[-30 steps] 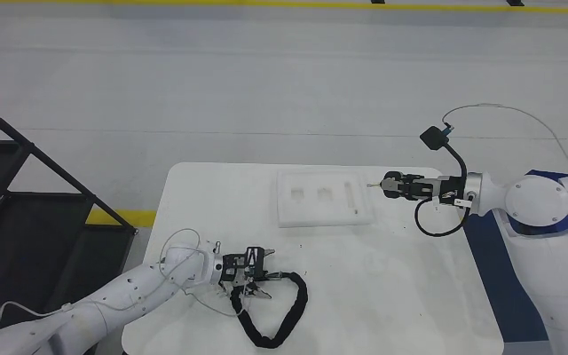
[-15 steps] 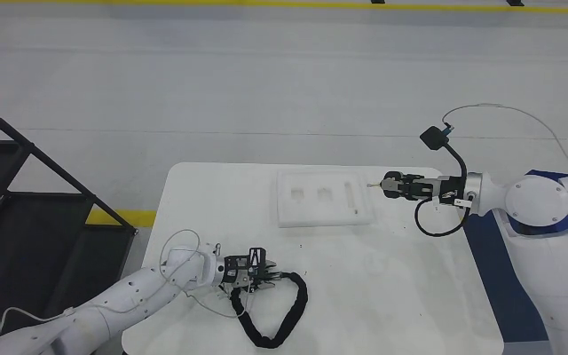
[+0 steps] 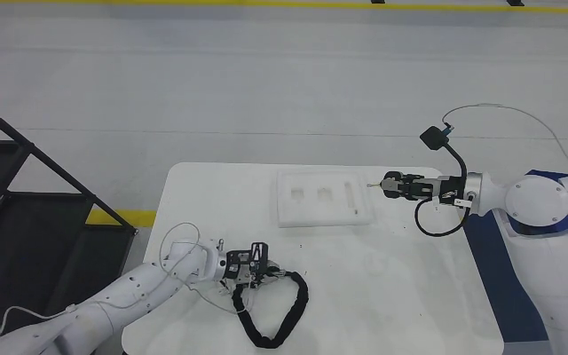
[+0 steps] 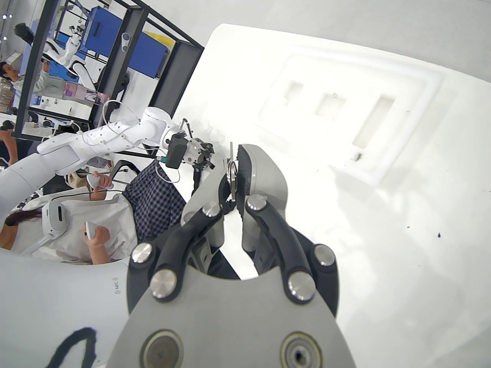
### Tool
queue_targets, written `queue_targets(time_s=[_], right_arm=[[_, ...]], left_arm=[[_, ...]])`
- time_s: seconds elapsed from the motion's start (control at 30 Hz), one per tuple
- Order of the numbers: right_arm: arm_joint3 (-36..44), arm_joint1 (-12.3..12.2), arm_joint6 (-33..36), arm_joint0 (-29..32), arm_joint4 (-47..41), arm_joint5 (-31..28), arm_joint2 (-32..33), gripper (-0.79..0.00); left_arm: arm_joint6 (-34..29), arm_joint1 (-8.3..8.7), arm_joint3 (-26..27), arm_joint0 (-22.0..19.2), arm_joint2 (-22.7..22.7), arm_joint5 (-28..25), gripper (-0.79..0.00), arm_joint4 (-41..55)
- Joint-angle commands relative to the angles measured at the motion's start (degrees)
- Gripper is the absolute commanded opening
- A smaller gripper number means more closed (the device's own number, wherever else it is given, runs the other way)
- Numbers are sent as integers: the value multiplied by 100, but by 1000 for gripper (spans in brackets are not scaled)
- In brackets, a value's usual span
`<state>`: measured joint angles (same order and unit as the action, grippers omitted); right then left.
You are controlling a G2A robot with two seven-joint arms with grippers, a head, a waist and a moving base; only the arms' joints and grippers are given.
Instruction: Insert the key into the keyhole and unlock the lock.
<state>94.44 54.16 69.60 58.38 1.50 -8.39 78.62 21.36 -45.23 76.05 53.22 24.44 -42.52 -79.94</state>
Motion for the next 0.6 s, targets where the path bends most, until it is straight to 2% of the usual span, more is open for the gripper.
queue_targets(time_s=[0.0, 0.27, 0.4, 0.57], right_arm=[[0, 0, 0, 0, 0, 0, 0, -785], [31, 2, -7, 64, -28, 27, -51, -785], [56, -17, 678, 79, -121, 342, -296, -785], [131, -13, 902, 93, -227, 692, -546, -785]], left_arm=[[86, 8, 37, -60, 101, -136, -785, 40], [549, 71, 405, -205, 554, -618, -785, 233], [744, 59, 605, -246, 718, -754, -785, 355], [893, -23, 843, -325, 791, -833, -785, 325]])
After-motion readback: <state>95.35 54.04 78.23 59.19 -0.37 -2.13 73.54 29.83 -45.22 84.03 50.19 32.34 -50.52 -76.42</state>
